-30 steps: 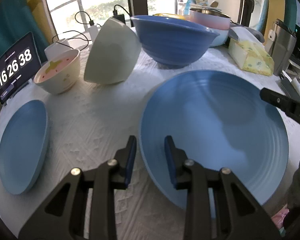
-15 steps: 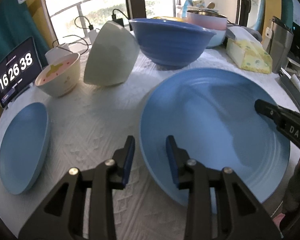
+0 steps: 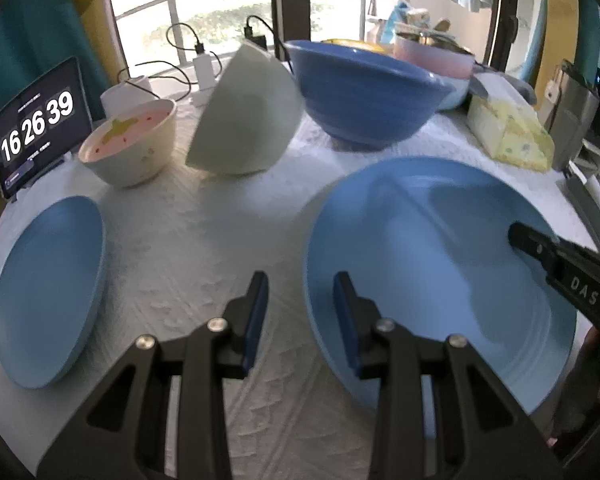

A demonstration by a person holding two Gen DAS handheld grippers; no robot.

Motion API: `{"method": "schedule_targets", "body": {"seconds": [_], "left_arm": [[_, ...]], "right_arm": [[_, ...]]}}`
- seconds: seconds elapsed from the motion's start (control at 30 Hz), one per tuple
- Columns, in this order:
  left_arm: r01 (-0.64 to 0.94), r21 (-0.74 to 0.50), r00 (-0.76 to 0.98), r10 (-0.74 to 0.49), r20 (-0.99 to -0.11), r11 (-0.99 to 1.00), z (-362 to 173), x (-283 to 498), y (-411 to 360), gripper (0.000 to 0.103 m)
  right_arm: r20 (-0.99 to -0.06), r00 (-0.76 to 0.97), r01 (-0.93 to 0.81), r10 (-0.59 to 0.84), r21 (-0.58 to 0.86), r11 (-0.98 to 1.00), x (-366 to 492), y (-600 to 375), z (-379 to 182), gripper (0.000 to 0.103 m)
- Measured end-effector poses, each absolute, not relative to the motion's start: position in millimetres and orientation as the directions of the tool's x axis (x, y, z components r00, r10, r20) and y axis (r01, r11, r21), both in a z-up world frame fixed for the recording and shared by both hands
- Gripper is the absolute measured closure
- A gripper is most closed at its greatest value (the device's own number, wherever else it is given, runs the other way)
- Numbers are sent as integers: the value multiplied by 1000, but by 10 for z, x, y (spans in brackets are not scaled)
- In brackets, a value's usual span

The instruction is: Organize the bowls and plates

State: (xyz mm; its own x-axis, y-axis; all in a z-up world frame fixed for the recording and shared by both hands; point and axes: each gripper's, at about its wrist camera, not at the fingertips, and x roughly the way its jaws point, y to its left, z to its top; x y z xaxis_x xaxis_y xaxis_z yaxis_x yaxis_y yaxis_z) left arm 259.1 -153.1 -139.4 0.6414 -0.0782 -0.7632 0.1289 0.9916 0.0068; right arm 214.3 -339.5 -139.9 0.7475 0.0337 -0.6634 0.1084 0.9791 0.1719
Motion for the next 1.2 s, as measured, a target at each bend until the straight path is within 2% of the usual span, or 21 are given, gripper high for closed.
{"method": "schedule_targets", "body": {"seconds": [0.2, 0.43, 0.8, 1.2], "left_arm": [[124, -18, 672, -98, -734, 992, -1289, 2530, -1444, 68], [101, -44, 698, -103, -708, 994, -1182, 2440, -1271, 68], [57, -90, 731, -103, -675, 994, -1100, 2259, -847, 67], [-17, -126, 758, -69, -648, 992, -1067, 2106, -327, 60]], "right_arm": [[-642, 767, 149, 0, 179, 972, 2091, -3439, -1311, 68], [-604, 797, 118, -6, 145, 982, 2006, -3279, -1120, 68], [-593, 805, 46, 29, 111, 993, 1953, -2832, -993, 68], [-595, 800, -38, 77, 78, 996, 1925, -2277, -937, 68]]}}
